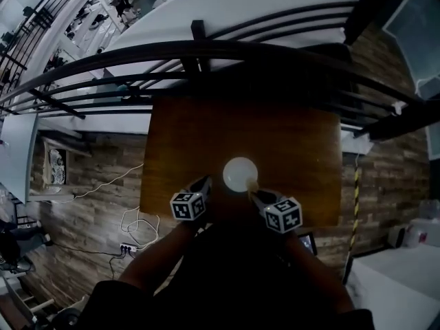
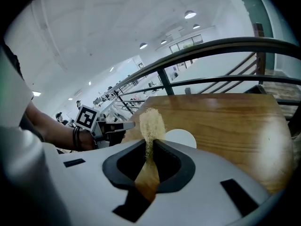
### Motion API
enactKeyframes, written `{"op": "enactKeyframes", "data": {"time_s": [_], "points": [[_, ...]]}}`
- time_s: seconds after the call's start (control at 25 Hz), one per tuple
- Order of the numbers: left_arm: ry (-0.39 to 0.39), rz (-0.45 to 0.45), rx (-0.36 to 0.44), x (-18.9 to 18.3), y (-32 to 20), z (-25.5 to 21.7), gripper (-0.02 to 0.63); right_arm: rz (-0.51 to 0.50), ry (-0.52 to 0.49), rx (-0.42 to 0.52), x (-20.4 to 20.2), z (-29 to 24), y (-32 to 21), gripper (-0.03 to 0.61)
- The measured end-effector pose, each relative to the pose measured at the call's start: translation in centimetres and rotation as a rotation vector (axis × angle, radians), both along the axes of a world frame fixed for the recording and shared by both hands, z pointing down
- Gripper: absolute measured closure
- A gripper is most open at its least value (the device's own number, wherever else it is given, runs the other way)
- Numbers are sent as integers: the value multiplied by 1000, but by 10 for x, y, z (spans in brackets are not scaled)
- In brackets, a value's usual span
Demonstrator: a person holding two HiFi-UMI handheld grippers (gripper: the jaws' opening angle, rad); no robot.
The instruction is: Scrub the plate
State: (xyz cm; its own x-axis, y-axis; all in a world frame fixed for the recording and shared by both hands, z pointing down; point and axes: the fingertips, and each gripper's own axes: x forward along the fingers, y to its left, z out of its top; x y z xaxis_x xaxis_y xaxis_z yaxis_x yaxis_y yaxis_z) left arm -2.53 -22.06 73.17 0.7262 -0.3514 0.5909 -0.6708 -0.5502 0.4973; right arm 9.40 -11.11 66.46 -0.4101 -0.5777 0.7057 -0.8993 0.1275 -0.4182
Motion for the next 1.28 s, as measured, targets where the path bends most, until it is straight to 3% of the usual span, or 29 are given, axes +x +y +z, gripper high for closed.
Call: {"op": "enactKeyframes", "data": {"time_s": [0.2,0.48,0.84,1.04,1.28], "points": [[66,43,38,-17,15,-41,606,-21,17,38,-32,-8,1,528],[98,133,87,-29,47,-81,606,13,53,125,-37,-37,-2,528],[169,96,157,-39,70,-132,606,-4,84,259,-43,-85,6,528],[201,75,174,-21,113,-154,606,-48,68,296,-38,-101,40,528],[227,92,160,22,205,-161,606,-88,69,334,-22,-109,121,528]]}}
